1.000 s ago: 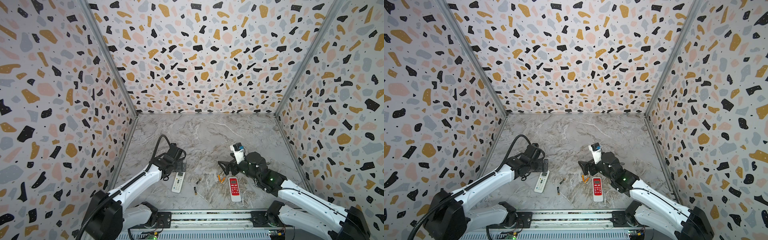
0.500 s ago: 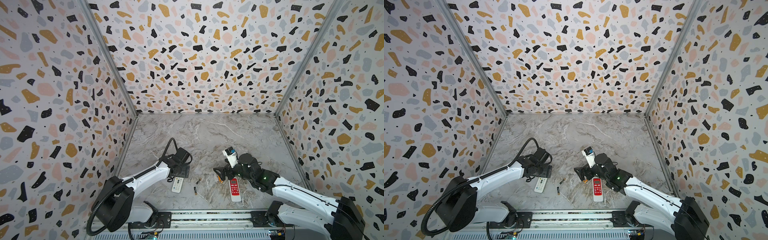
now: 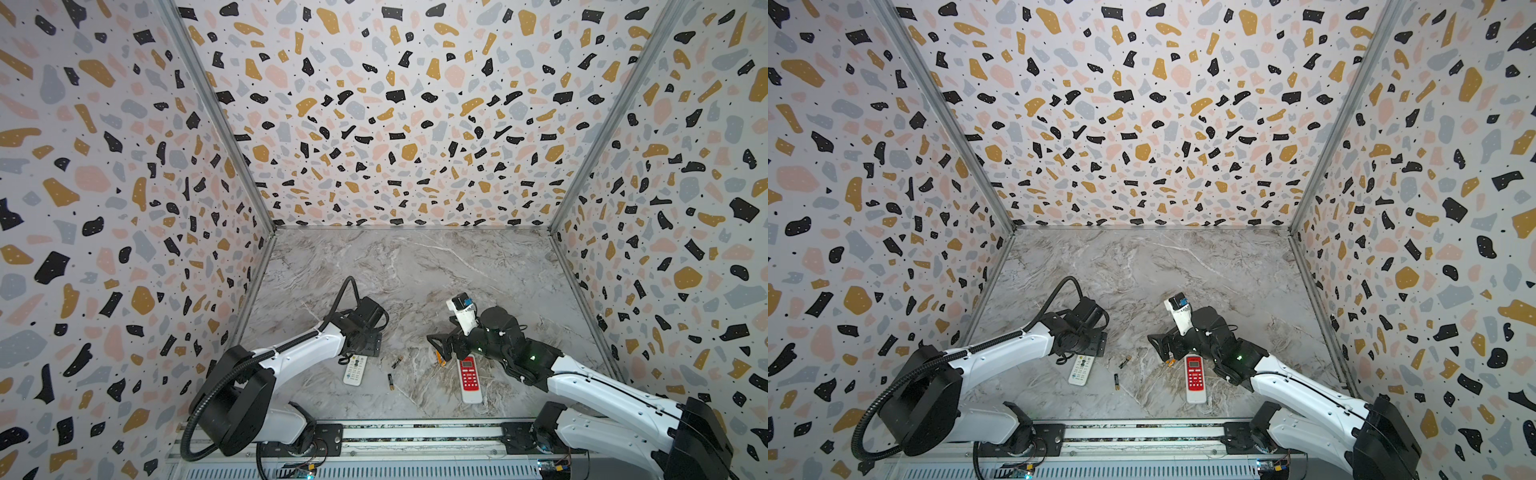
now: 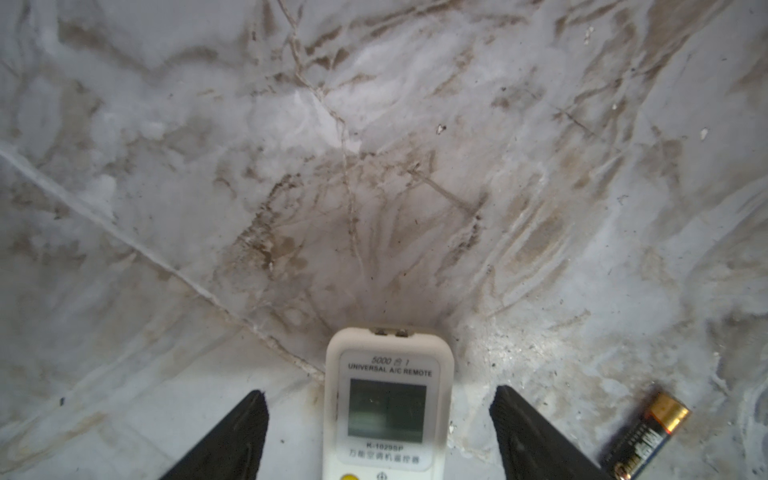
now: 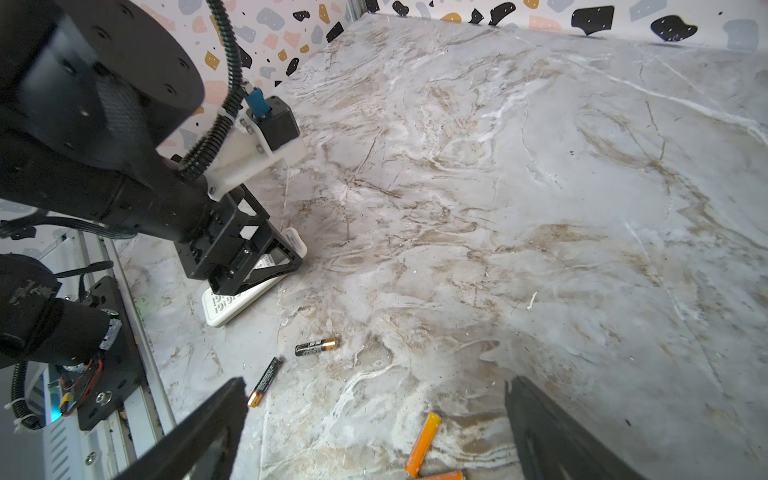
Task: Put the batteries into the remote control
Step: 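Close the left gripper on the white remote while the right gripper hovers, then lift the white remote with the left gripper while the right gripper moves toward it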
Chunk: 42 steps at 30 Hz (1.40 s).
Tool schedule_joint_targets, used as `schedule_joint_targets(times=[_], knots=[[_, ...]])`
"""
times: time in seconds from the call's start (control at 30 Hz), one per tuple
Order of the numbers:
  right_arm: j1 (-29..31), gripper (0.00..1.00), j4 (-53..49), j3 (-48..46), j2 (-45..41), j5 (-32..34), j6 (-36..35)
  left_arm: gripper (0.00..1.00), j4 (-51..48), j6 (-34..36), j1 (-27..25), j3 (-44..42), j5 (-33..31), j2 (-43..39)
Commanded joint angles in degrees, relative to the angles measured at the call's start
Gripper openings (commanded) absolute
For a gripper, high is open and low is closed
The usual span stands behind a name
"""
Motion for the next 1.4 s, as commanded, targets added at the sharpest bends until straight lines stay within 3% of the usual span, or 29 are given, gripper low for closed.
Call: schedule_joint_targets(times=[0.0,0.53,0.9,1.37], knots=[[0.1,0.99,0.2,0.9,-2.1,0.7,0.3,0.85,0.7,-0.6,-0.3,-0.5,-0.7,1.6],[-0.1,0.99,0.5,0.8,-2.4,1.2,-0.4,0.68,2.9,-1.3,-0.3,-1.7,0.9,4.1],[-0.3,0.99,0.3,1.9,-1.0,1.1,-0.7,0.44,3.7,-0.9,-0.3,-0.4,-0.4,3.5],[-0.3,0.99,0.8,4.5,2.4,-1.5,-0.4,0.38,9.1,-1.2,-0.3,2.8,-1.4,-0.4]])
